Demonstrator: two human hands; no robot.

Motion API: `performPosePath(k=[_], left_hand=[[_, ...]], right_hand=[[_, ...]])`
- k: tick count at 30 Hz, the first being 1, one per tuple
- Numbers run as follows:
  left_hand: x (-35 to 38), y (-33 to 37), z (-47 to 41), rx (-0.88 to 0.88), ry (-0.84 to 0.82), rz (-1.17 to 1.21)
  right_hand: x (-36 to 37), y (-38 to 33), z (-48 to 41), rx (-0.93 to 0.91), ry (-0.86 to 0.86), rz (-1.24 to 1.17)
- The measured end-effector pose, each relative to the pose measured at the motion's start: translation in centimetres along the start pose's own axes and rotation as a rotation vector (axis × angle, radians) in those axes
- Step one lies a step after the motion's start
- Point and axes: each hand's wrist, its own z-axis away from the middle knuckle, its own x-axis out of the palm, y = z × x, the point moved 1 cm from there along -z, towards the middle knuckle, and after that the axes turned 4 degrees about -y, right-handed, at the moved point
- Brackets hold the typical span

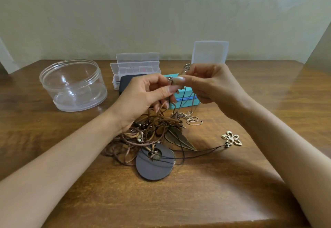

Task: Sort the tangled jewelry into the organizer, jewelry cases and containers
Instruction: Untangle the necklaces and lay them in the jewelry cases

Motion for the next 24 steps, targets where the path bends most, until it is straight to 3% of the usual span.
performPosePath(k=[4, 8, 16, 20, 24], left_hand=[[-0.6, 0.0, -0.2, 0.011, 0.093, 0.049], [-1.1, -0.3, -0.3, -0.007, 0.194, -0.055], [-1.4, -1.3, -0.3, -0.112, 0.235, -0.757], [-1.2, -0.9, -0.2, -0.182, 0.164, -0.951], [-0.7, -0.5, 0.1, 0.024, 0.132, -1.009]], right_hand=[[-1.4, -0.3, -0.1, 0.029, -0.014, 0.016], [-2.7, -0.4, -0.2, 0.004, 0.029, -0.064], [-3.9, 0.1, -0.7, -0.078, 0.193, -0.327], [-4.0, 0.0, -0.7, -0.103, 0.205, -0.409], [-3.8, -0.1, -0.6, -0.097, 0.157, -0.403]])
